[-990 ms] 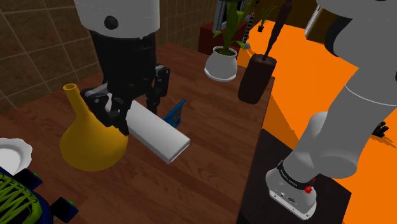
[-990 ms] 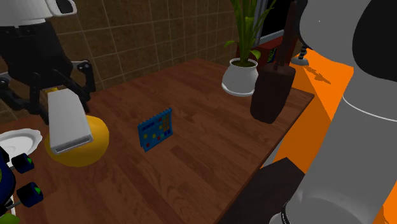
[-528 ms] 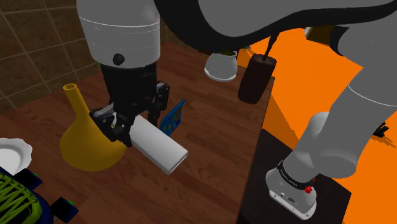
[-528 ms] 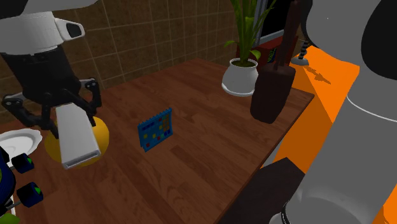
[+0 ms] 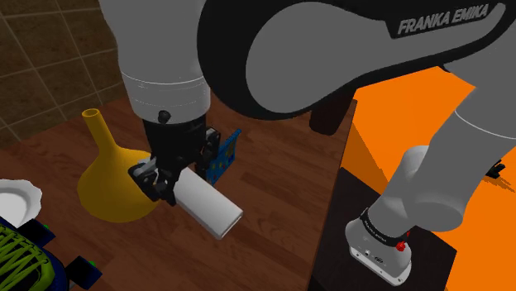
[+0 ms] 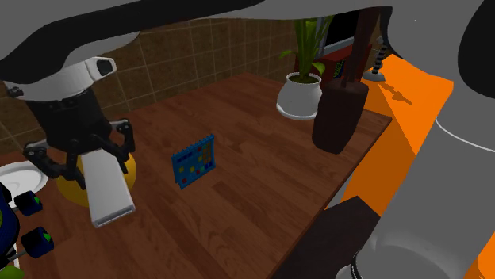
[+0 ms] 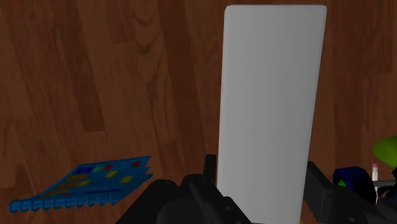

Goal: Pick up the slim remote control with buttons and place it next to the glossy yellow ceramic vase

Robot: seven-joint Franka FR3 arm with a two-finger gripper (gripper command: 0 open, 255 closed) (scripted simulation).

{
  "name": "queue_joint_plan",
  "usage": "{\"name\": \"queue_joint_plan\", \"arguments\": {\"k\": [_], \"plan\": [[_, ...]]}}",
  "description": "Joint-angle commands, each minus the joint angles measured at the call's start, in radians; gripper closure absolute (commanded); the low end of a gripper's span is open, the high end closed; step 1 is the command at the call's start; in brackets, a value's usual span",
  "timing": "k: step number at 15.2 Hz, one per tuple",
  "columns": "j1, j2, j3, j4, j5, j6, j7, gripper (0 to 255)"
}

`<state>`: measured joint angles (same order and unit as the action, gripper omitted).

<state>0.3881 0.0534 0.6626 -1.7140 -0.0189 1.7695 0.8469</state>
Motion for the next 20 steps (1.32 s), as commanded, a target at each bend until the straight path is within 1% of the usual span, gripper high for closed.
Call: {"name": "queue_joint_plan", "arguments": {"k": [1, 11, 20], "plan": [[-0.001, -0.001, -0.001, -0.029, 0.0, 0.03, -0.001, 255], [0.0, 0.014, -0.001, -0.15, -0.01, 0.162, 0.004, 255], [0.005, 0.049, -0.003, -0.237, -0.036, 0.276, 0.021, 255]]}}
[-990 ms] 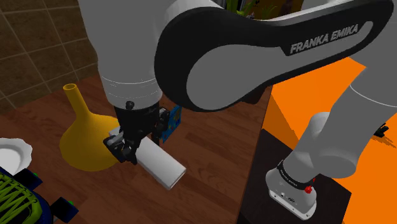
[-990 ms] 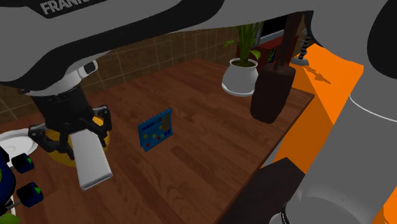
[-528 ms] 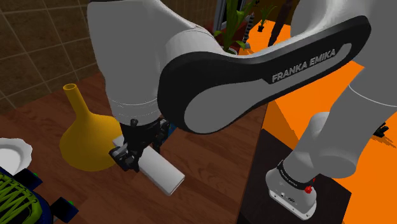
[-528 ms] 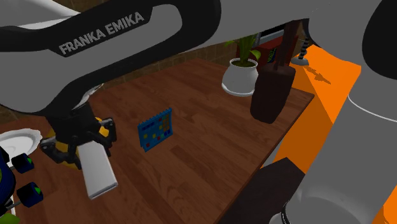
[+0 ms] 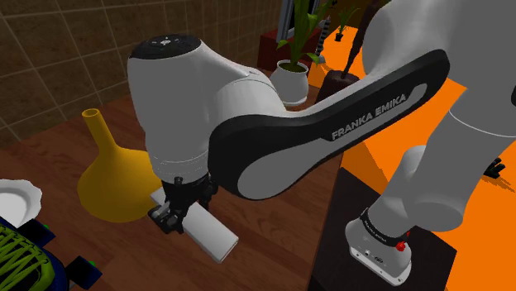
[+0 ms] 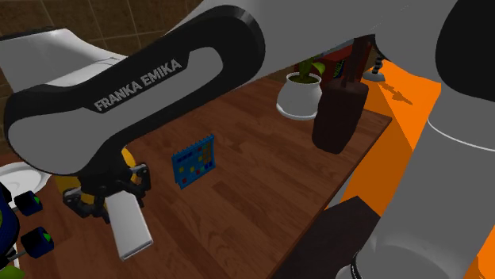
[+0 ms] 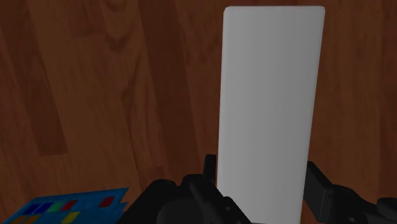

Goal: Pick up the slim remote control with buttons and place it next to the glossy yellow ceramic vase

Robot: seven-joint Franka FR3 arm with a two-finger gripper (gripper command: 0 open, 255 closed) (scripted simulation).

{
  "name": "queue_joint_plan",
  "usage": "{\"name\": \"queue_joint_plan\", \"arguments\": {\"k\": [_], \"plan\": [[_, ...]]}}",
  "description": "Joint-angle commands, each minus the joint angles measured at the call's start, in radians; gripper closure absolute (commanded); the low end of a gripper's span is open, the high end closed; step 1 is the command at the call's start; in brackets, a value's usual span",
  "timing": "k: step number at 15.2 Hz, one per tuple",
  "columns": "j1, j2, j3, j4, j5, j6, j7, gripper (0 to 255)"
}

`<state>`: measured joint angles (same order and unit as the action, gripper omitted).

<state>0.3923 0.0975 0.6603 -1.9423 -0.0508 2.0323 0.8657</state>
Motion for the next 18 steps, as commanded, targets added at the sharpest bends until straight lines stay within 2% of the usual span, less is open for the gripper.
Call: {"name": "queue_joint_plan", "arguments": {"k": [1, 18], "plan": [[0.002, 0.01, -0.001, -0.018, -0.008, 0.026, 0.005, 255], [0.027, 0.131, -0.023, -0.128, -0.106, 0.231, 0.07, 255]]}}
